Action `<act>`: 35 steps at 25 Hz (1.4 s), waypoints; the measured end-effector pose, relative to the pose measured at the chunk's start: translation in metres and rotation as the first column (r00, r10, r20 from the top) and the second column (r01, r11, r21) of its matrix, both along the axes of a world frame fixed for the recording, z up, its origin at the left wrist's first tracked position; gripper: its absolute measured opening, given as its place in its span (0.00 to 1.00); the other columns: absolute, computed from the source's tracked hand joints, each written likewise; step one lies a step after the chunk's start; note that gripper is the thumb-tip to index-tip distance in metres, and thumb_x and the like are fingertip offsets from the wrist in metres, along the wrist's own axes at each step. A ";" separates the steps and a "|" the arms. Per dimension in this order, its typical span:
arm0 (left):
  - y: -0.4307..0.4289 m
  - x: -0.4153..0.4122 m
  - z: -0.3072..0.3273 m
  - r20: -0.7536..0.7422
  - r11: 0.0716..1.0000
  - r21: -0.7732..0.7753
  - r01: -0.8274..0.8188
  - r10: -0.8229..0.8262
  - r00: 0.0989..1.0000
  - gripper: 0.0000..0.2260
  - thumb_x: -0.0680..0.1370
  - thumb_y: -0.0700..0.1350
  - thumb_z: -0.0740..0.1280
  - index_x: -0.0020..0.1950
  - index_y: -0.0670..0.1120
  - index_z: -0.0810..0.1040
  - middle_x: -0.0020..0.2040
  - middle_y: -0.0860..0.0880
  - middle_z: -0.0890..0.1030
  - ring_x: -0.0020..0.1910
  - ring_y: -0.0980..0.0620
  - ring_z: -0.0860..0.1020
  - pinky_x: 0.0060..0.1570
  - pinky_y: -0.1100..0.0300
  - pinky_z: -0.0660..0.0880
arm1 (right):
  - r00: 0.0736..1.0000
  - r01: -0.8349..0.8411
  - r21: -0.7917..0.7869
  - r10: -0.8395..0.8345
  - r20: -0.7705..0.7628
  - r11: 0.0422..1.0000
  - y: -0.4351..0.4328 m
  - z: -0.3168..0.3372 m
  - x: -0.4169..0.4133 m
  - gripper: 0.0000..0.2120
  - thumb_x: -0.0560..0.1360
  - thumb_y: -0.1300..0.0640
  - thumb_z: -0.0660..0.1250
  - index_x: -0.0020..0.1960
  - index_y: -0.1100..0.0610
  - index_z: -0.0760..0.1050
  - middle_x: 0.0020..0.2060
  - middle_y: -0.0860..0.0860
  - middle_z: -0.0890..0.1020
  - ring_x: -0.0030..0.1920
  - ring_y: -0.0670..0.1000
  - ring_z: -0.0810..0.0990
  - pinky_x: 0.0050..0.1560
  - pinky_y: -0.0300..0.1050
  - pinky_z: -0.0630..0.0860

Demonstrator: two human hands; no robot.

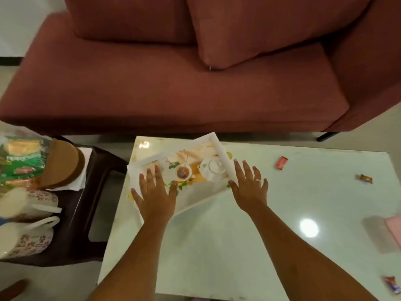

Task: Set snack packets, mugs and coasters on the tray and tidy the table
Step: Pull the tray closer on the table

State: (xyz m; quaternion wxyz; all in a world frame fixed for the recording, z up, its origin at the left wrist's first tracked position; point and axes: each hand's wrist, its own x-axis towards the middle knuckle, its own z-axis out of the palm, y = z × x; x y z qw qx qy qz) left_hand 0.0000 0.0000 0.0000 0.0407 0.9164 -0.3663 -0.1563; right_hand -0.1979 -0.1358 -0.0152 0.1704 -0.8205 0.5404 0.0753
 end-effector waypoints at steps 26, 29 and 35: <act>0.003 0.103 -0.113 -0.706 0.591 -0.141 -0.795 0.503 0.499 0.25 0.79 0.51 0.61 0.75 0.47 0.60 0.74 0.43 0.61 0.69 0.42 0.68 0.67 0.45 0.69 | 0.615 0.758 0.136 -0.768 0.179 0.638 0.079 -0.108 0.019 0.33 0.73 0.72 0.57 0.75 0.56 0.52 0.63 0.62 0.68 0.62 0.65 0.67 0.63 0.62 0.68; 0.010 0.096 -0.117 -0.675 0.645 -0.125 -0.754 0.501 0.541 0.26 0.79 0.51 0.61 0.75 0.46 0.59 0.74 0.42 0.60 0.71 0.41 0.66 0.67 0.46 0.68 | 0.588 0.775 0.168 -0.793 0.160 0.609 0.090 -0.111 0.012 0.34 0.73 0.72 0.56 0.75 0.55 0.52 0.63 0.61 0.67 0.64 0.65 0.66 0.64 0.62 0.68; 0.018 0.094 -0.117 -0.622 0.753 -0.102 -0.650 0.462 0.632 0.30 0.79 0.53 0.61 0.77 0.46 0.52 0.77 0.43 0.56 0.74 0.40 0.61 0.70 0.43 0.64 | 0.561 0.789 0.195 -0.812 0.162 0.583 0.091 -0.113 0.011 0.34 0.73 0.70 0.59 0.75 0.54 0.52 0.65 0.61 0.66 0.64 0.66 0.65 0.61 0.61 0.69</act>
